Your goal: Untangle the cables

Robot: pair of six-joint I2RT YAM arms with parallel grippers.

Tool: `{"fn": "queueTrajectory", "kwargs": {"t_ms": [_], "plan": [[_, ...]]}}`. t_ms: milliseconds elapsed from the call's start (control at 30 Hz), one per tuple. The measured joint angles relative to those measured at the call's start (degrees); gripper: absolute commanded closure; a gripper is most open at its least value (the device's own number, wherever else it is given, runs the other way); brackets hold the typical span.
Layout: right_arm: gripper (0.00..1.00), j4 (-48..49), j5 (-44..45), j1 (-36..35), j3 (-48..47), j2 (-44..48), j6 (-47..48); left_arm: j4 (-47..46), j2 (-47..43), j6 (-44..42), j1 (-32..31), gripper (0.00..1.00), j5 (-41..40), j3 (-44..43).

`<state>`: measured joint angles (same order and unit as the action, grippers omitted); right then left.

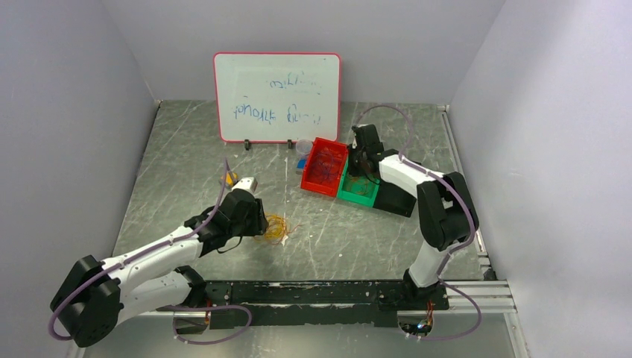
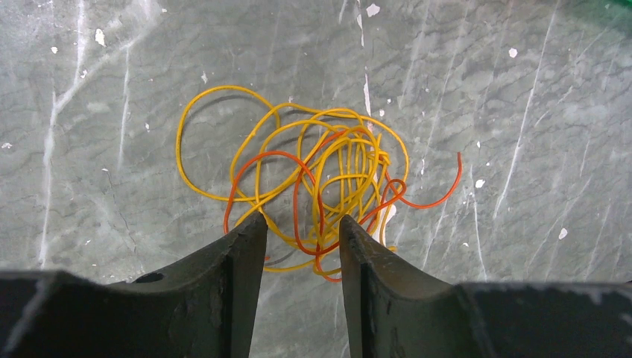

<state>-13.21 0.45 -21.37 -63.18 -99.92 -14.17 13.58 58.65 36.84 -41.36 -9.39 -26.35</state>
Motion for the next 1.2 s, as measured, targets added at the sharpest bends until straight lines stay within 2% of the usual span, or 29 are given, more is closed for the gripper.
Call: {"fn": "queueTrajectory", "kwargs": {"t_ms": [167,333,567,700,800,1200], "plan": [[0.96,1.4,1.8,0.0,0.0,-1.8,-0.5,0.0,-0.4,0.0,0.0,0.54,0.0,0.0],[0.91,2.3,3.4,0.0,1.2,-2.7,-0.6,0.0,-0.3,0.0,0.0,0.54,0.0,0.0],[0.74,2.6,4.4,0.0,2.1,-1.9,-0.3,0.0,-0.3,0.0,0.0,0.50,0.0,0.0],[0.63,2.6,4.7,0.0,2.4,2.4,0.0,0.0,-0.7,0.0,0.0,0.48,0.0,0.0],[0.59,2.6,5.2,0.0,2.4,6.7,0.3,0.1,-0.9,0.0,0.0,0.46,0.0,0.0],[0.55,-0.3,7.7,0.0,4.5,18.8,1.8,0.1,-0.8,0.0,0.0,0.45,0.0,0.0]]}}
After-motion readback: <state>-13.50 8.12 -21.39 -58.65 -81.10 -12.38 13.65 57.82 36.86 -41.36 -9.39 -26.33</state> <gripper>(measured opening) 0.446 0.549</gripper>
